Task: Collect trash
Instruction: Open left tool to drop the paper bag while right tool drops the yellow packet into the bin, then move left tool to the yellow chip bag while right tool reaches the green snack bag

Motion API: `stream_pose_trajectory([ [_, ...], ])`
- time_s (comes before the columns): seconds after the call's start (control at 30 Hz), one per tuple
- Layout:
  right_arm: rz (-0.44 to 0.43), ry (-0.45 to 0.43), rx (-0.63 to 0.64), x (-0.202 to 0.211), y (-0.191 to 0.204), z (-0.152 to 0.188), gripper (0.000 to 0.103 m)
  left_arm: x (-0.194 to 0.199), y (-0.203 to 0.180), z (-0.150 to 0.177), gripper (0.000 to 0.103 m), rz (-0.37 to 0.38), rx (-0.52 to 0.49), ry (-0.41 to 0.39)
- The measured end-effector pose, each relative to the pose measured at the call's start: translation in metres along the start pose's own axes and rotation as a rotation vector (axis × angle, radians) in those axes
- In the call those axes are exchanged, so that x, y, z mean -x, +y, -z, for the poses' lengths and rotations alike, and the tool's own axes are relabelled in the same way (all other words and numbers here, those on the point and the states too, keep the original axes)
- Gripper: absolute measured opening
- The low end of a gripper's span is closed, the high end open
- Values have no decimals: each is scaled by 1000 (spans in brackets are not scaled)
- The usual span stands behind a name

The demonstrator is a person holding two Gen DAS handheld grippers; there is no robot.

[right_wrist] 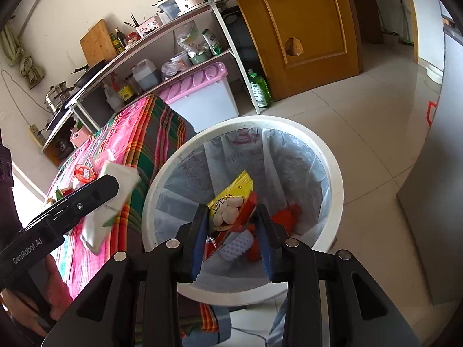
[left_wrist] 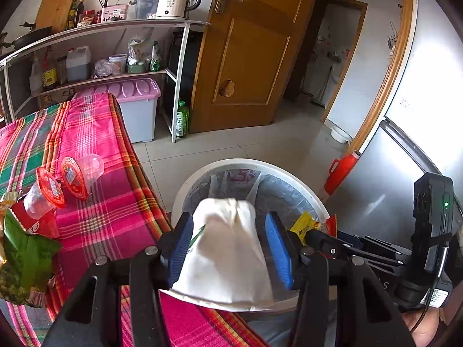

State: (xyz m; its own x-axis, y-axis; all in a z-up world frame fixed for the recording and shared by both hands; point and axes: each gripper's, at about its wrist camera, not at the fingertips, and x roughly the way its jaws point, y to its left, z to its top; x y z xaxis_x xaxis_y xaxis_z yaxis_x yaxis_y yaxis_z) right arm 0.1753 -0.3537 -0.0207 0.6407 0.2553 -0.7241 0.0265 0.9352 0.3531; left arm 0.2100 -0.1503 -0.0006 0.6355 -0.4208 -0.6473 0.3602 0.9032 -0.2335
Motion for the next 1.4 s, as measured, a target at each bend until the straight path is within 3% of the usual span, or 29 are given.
stream_pose_trajectory([
  [0.43,-12,-32,16,10,2,0,35,5,-2,1,55,12,8,-25],
  [1.0,-49,-120,123,43,46,5,35,61,13,13,55,-33,22,-125],
  [1.4,-82,-128,193,55,73,16,35,103,25,32,59,-95,35,-186],
])
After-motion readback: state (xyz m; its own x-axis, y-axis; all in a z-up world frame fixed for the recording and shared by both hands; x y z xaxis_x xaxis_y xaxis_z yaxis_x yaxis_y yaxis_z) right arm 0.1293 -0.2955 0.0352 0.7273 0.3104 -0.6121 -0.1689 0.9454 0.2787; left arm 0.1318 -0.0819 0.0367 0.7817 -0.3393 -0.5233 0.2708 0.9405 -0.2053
